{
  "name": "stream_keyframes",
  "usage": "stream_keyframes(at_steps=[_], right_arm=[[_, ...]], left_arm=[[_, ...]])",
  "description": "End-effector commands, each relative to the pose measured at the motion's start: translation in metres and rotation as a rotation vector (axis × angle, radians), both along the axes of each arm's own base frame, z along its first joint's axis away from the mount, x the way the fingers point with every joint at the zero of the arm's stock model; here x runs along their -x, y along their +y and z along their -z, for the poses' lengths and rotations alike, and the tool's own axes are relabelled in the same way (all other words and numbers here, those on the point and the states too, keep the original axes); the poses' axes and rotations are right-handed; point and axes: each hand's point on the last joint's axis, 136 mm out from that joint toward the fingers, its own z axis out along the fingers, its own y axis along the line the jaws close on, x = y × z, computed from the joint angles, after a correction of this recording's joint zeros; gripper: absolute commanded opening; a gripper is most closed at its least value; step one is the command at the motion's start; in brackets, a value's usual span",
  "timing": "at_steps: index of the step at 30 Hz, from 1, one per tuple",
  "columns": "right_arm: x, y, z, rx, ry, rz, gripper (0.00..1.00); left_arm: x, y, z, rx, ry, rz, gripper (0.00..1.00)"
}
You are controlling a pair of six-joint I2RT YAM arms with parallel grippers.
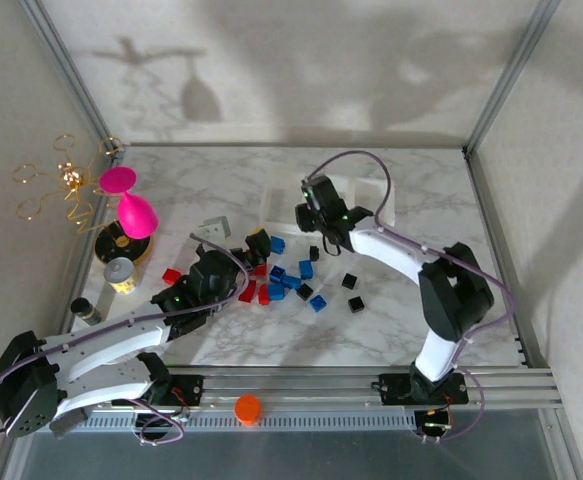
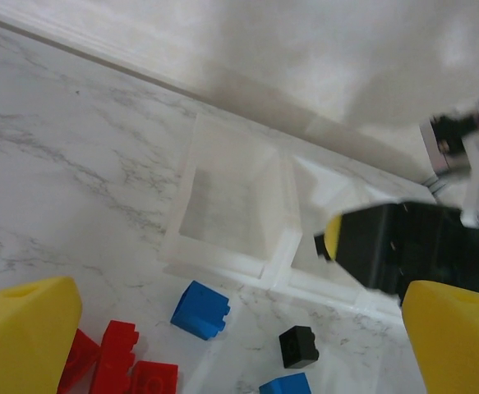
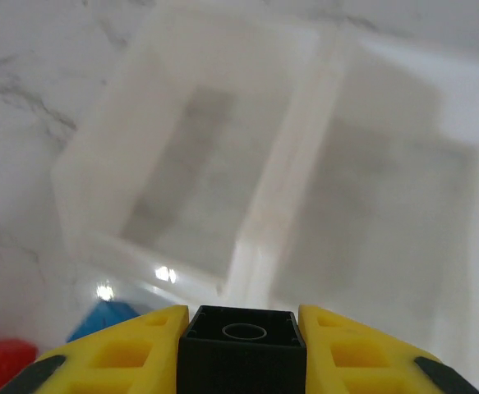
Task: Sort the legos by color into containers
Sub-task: Place the lego in the container.
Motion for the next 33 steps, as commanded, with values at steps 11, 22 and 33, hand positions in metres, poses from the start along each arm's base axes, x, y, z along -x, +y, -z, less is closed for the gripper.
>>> stream_keyframes(at_steps=[11,22,33], right_arm=[[-0.058,0.059,0.011,0.11,-0.104,-0.086,0.29],[-0.063,0.062,-0.017,0.1,-0.153,-0.093,0.59],[0.005,0.016,-0.032,0.016,-0.044,-0.064,0.69]], left_arm=[[0.0,0.005,0.008,-0.018,0.052,-0.023,1.0],[-0.005,-0.007,0.01,-0.026,0.078,0.007,0.99],[0.003,-0.028,0.017,-0.014,0.109,0.114,0.99]])
